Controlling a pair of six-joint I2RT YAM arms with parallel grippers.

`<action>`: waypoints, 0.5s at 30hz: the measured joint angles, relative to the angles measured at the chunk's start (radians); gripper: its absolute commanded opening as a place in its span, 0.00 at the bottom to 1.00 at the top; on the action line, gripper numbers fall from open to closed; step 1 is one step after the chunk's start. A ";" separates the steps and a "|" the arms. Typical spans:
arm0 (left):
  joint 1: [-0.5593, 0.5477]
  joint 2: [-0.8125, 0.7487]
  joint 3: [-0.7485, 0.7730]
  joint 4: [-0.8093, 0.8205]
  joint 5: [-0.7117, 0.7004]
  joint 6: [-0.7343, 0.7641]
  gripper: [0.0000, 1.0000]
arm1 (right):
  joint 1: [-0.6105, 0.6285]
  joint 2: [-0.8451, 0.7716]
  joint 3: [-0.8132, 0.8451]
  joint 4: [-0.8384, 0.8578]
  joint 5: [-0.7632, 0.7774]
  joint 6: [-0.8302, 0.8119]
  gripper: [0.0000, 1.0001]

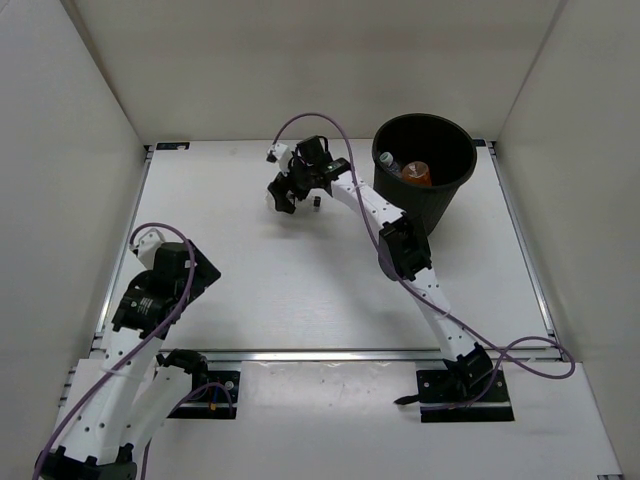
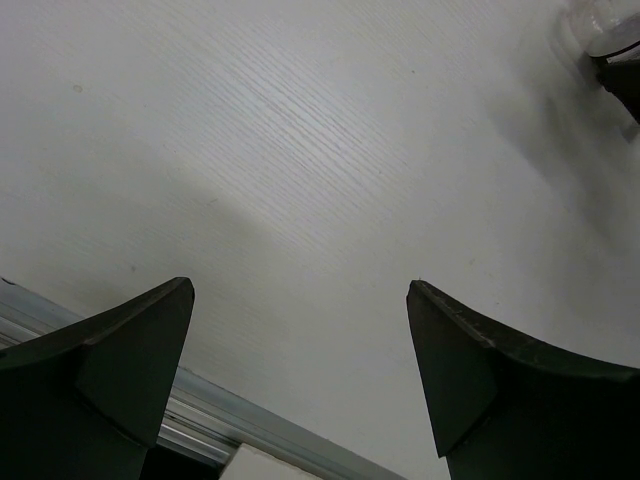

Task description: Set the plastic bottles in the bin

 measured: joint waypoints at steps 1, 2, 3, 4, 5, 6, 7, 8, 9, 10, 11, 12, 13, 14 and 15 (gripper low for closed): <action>0.001 -0.002 0.000 0.000 0.000 0.000 0.98 | 0.005 0.008 0.000 0.002 0.016 0.005 1.00; 0.001 -0.005 0.000 0.000 0.001 0.000 0.99 | 0.008 0.013 0.000 0.006 0.031 0.008 0.99; 0.001 -0.007 0.000 -0.001 0.001 0.000 0.98 | 0.011 0.020 0.000 0.009 0.046 0.009 0.98; 0.001 -0.011 0.000 -0.002 0.000 0.000 0.99 | 0.013 0.027 0.000 0.010 0.063 0.011 0.97; 0.001 -0.016 0.000 -0.002 0.000 0.000 0.99 | 0.014 0.032 0.000 0.010 0.075 0.013 0.89; 0.001 -0.020 0.001 -0.004 -0.001 0.000 0.99 | 0.014 0.039 0.000 0.008 0.084 0.016 0.66; 0.000 -0.024 0.001 -0.006 -0.002 0.000 0.98 | 0.013 0.043 0.000 0.006 0.090 0.012 0.54; -0.002 -0.029 0.003 -0.011 -0.005 -0.001 0.99 | 0.013 0.046 0.000 0.003 0.095 0.022 0.39; -0.003 -0.034 0.005 -0.014 -0.008 -0.001 0.98 | 0.013 0.047 0.000 -0.002 0.109 0.024 0.31; -0.005 -0.039 0.008 -0.018 -0.011 -0.001 0.98 | 0.015 0.047 0.002 -0.002 0.123 0.027 0.28; -0.007 -0.043 0.011 -0.023 -0.015 -0.001 0.99 | 0.016 0.047 0.007 -0.007 0.140 0.029 0.25; -0.009 -0.047 0.016 -0.028 -0.020 -0.001 0.98 | 0.019 0.047 0.011 -0.013 0.155 0.026 0.24; -0.010 -0.051 0.022 -0.033 -0.024 -0.001 0.98 | 0.020 0.047 0.014 -0.020 0.169 0.025 0.24; -0.011 -0.054 0.027 -0.036 -0.026 -0.001 0.99 | 0.021 0.047 0.019 -0.030 0.177 0.024 0.23; -0.014 -0.057 0.032 -0.037 -0.027 -0.001 0.99 | 0.022 0.047 0.024 -0.037 0.177 0.026 0.23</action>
